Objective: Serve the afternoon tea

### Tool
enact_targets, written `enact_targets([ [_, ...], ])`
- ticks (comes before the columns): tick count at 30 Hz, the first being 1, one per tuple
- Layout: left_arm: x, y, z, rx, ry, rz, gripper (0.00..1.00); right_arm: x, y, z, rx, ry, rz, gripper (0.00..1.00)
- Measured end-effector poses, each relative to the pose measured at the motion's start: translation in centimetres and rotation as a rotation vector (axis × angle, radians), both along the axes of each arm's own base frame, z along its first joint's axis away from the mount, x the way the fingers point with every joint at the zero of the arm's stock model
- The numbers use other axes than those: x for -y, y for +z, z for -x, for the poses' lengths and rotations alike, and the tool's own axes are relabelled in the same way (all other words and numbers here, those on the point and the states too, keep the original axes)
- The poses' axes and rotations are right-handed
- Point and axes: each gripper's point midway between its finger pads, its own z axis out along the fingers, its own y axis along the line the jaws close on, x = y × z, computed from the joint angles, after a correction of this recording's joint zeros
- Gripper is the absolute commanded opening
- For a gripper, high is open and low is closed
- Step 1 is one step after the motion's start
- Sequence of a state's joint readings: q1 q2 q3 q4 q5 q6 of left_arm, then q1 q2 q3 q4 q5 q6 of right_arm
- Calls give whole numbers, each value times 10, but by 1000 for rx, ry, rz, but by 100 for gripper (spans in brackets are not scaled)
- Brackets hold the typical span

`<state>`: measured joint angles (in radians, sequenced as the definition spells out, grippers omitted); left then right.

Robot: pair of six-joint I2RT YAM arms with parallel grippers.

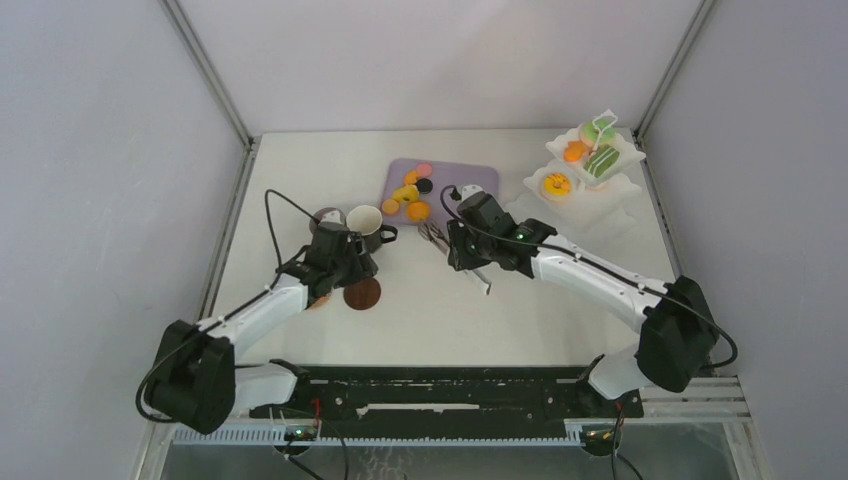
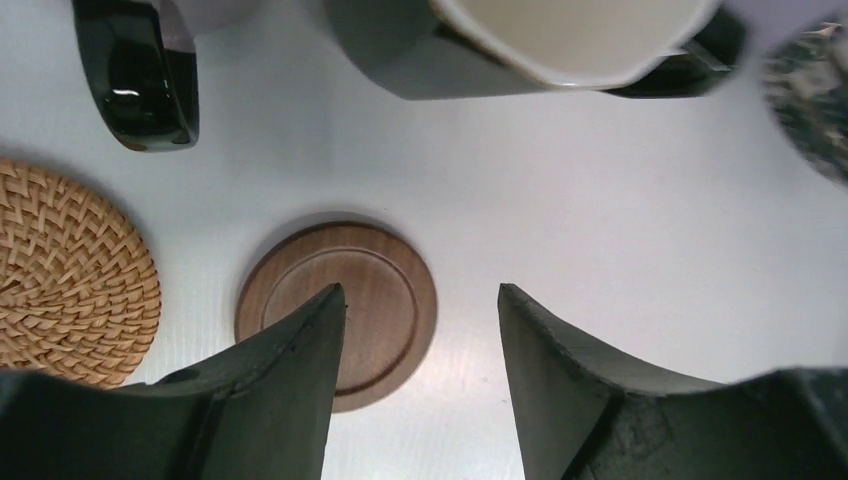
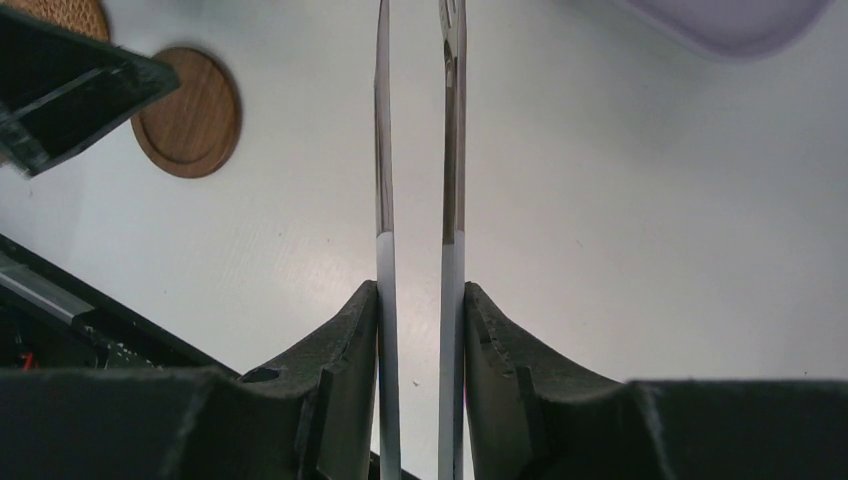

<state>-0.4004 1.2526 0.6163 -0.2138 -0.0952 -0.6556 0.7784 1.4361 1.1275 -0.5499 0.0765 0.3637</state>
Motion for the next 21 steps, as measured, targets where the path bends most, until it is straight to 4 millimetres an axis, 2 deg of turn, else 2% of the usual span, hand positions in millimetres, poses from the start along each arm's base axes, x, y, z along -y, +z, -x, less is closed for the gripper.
enact_targets([
  [6,6,43,9,89,-58,59,64,-2,-2,-23,-21,-34,-29,41],
  [13,3,76,26,144,-77,98,66,3,-6,-54,-47,-107,-64,47],
  [21,4,126,31,260,-89,152,70,2,-22,-72,-90,-154,-80,48],
])
